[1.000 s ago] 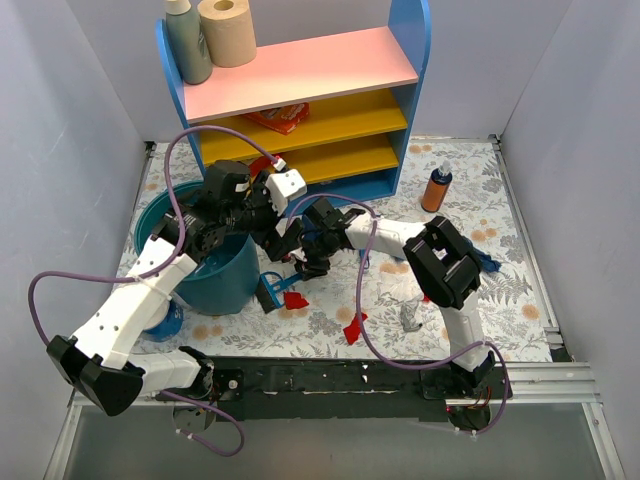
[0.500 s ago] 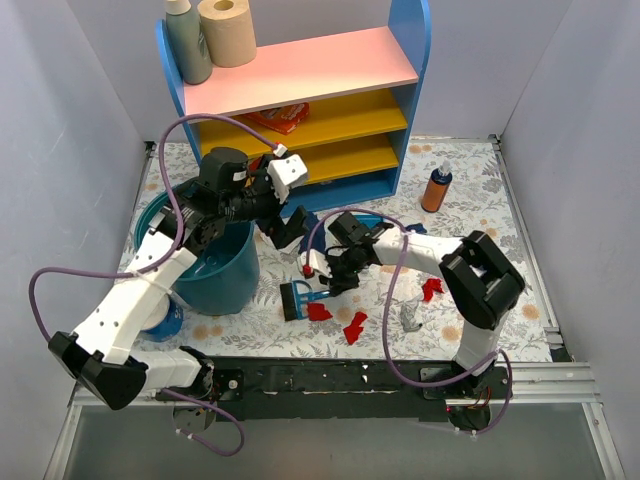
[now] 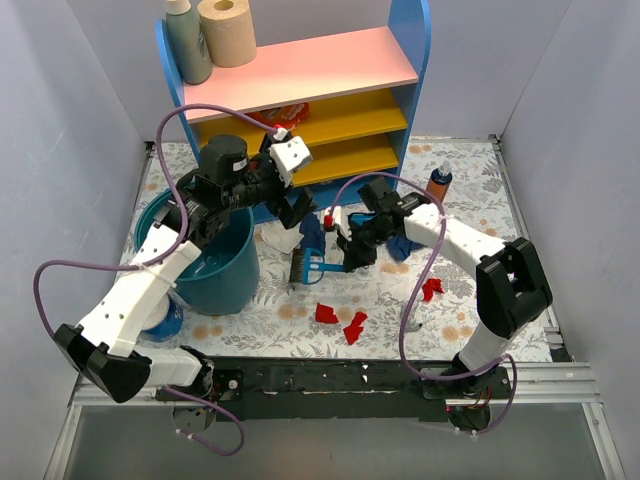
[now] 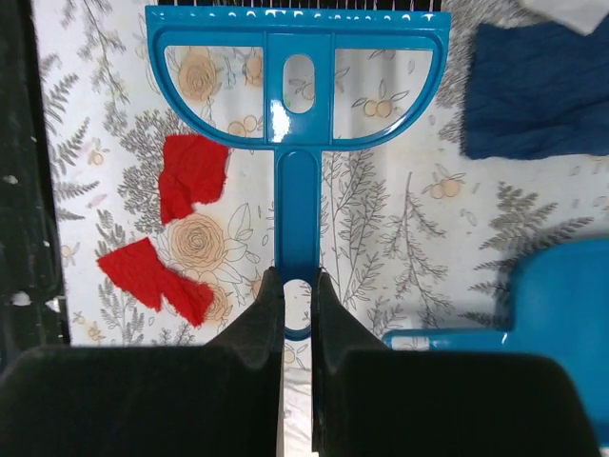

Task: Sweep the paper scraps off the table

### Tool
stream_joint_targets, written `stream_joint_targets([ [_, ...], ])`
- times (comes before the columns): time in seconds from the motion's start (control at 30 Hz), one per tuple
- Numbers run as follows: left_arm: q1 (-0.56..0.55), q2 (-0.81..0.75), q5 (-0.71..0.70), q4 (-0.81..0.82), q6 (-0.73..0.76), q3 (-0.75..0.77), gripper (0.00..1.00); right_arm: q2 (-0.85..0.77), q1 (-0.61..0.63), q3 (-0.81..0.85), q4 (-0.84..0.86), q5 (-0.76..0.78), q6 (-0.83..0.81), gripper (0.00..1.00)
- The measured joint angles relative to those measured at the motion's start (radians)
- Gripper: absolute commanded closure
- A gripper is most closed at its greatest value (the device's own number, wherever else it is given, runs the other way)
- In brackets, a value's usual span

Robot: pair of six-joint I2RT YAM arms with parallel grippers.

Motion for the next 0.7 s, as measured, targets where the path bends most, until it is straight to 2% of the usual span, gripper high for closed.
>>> stream_joint_targets([
  [0.2,-0.003,-0.065,0.058,-0.018,0.091,-0.071,0.09,0.021,-0.095,0.189,-0.138,-0.133,0.058,0.99],
  [0.33,-0.029,-0.09,0.105,-0.038,0.188,-0.111,0.15,0.022,-0.172,0.256,-0.21,-0.219,0.115,0.99],
  [0.7,-0.068,0.103,0.121,-0.13,0.595,-0.107,0.18,0.019,-0.23,0.29,-0.247,-0.343,0.282,0.99],
])
